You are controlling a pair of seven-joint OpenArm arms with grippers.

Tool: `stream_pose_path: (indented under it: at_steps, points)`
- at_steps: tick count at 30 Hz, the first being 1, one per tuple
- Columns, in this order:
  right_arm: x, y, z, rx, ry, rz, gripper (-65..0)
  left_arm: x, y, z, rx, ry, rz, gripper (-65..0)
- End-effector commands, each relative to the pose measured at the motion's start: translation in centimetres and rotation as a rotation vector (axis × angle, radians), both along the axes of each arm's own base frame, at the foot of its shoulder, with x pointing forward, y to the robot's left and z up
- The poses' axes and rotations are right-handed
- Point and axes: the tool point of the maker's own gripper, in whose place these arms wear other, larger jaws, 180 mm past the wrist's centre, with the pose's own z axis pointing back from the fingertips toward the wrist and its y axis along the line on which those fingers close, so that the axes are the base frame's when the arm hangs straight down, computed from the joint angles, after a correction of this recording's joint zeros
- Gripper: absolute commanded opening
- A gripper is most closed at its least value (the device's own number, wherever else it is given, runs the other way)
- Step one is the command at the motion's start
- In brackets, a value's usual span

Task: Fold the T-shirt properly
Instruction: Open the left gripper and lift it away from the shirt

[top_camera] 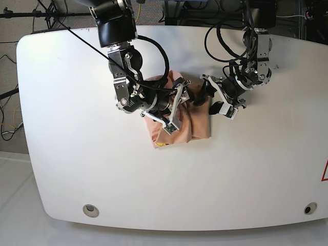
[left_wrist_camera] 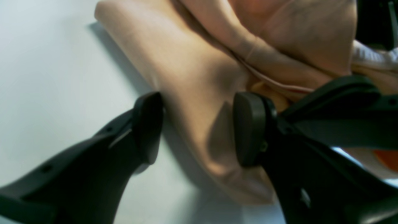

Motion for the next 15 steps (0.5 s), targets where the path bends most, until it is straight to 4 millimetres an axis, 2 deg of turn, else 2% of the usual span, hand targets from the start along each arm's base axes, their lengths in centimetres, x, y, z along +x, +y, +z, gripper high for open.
stream_pose_path:
  at_steps: [1, 9, 15]
  points:
    - [1.5, 0.3, 2.3, 0.029, -0.072, -0.010, -27.7, 0.4, 0.2, 0.4, 0.019, -0.012, -0.007, -32.2]
    - [2.1, 0.4, 4.8, 0.037, -0.141, -0.001, -28.3, 1.2, 0.8, 0.6, 0.031, -0.018, 0.042, -32.0]
    - [1.9, 0.9, 6.1, 0.037, -0.157, 0.013, -28.3, 1.9, 0.6, 2.6, 0.035, -0.079, 0.037, -32.0]
